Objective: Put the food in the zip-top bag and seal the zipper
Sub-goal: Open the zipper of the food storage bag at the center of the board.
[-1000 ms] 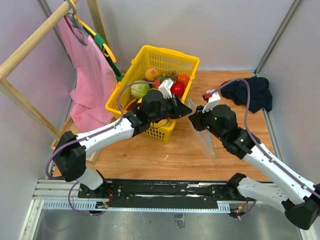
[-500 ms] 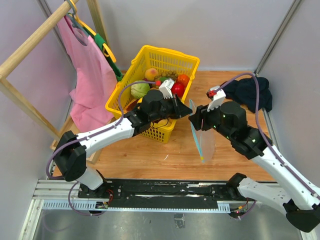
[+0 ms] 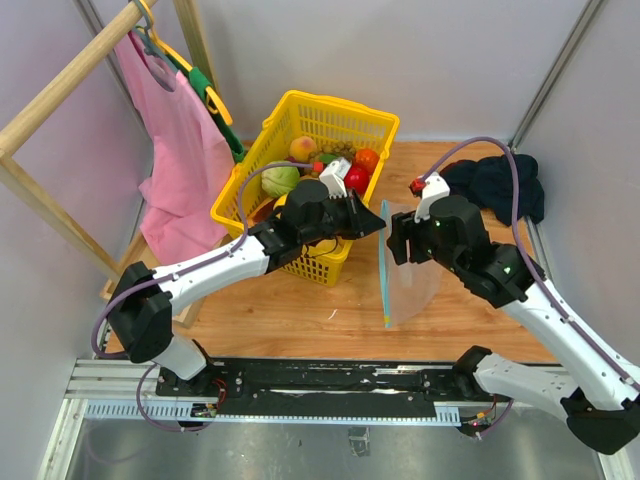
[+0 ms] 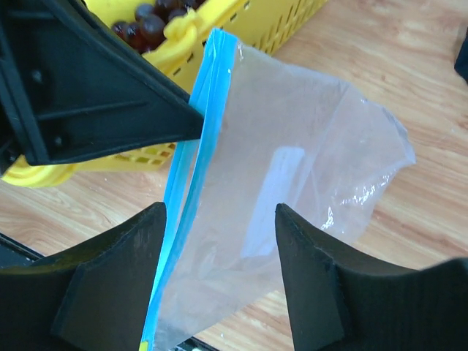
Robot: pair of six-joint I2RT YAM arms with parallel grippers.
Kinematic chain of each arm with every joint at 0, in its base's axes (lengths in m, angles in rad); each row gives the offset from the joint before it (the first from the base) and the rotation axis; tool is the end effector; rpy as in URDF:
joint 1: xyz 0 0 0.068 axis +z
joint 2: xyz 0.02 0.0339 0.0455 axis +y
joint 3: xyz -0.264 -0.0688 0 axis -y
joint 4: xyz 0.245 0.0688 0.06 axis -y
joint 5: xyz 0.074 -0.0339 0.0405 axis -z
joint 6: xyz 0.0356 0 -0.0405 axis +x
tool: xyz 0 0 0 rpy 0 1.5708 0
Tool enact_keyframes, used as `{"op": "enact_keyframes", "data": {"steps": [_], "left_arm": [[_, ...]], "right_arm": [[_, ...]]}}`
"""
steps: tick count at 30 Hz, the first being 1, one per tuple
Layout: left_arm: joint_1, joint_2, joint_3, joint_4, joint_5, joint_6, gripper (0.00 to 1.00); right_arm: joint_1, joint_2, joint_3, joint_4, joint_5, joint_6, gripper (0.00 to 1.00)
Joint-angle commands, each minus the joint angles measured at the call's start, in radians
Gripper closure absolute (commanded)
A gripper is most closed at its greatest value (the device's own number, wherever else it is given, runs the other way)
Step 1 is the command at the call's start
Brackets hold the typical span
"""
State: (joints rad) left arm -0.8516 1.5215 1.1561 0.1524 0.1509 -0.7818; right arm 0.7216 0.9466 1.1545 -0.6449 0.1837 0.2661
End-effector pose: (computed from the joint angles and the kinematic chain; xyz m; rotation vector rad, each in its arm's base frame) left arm 0.2358 -0.2774 0.3226 0.1894 1.9708 -1.2645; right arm 0.1483 0.1218 0.3909 -0.3415 1.9994 0.4468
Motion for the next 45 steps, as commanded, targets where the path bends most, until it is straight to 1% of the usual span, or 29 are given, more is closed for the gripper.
{"op": "enact_keyframes", "data": {"steps": [1,5,8,12,18,22,25,27,29,30,33,34,37,42,45], "left_arm": [[-0.016,0.005,0.029,-0.02,-0.017,0.019,1.0],[-0.021,0.006,0.03,-0.019,-0.021,0.018,1.0],[-0.023,0.003,0.03,-0.024,-0.024,0.021,1.0],[-0.024,-0.008,0.03,-0.034,-0.038,0.028,1.0],[-0.024,-0.021,0.023,-0.04,-0.051,0.03,1.0],[-0.025,-0.023,0.021,-0.043,-0.05,0.031,1.0],[-0.025,-0.025,0.024,-0.049,-0.051,0.032,1.0],[-0.026,-0.026,0.029,-0.059,-0.055,0.038,1.0],[-0.026,-0.027,0.036,-0.076,-0.061,0.045,1.0],[-0.025,-0.027,0.04,-0.086,-0.066,0.049,1.0],[-0.026,-0.026,0.044,-0.109,-0.078,0.058,1.0],[-0.026,-0.026,0.044,-0.109,-0.08,0.059,1.0],[-0.031,-0.022,0.049,-0.109,-0.079,0.058,0.99],[-0.05,-0.012,0.064,-0.11,-0.088,0.061,0.86],[-0.062,-0.009,0.072,-0.108,-0.099,0.063,0.76]], "right_arm": [[0.025,0.004,-0.019,-0.033,0.043,0.03,0.35],[0.042,0.03,-0.039,-0.022,0.061,0.053,0.31],[0.059,0.052,-0.039,-0.045,0.123,0.061,0.31],[0.064,0.056,-0.049,-0.093,0.22,0.076,0.35],[0.064,0.038,-0.084,-0.145,0.363,0.103,0.44],[0.064,0.024,-0.108,-0.142,0.386,0.09,0.46],[0.065,0.024,-0.125,-0.131,0.375,0.081,0.49],[0.065,0.021,-0.134,-0.13,0.378,0.078,0.53],[0.064,0.011,-0.142,-0.129,0.391,0.071,0.61],[0.064,0.004,-0.145,-0.128,0.399,0.067,0.67],[0.064,-0.015,-0.133,-0.125,0.418,0.066,0.92],[0.064,-0.02,-0.124,-0.121,0.417,0.067,0.98],[0.065,-0.03,-0.096,-0.099,0.391,0.076,0.99],[0.071,-0.024,-0.065,-0.068,0.357,0.126,0.99],[0.082,-0.016,-0.057,-0.06,0.36,0.17,0.99]]}}
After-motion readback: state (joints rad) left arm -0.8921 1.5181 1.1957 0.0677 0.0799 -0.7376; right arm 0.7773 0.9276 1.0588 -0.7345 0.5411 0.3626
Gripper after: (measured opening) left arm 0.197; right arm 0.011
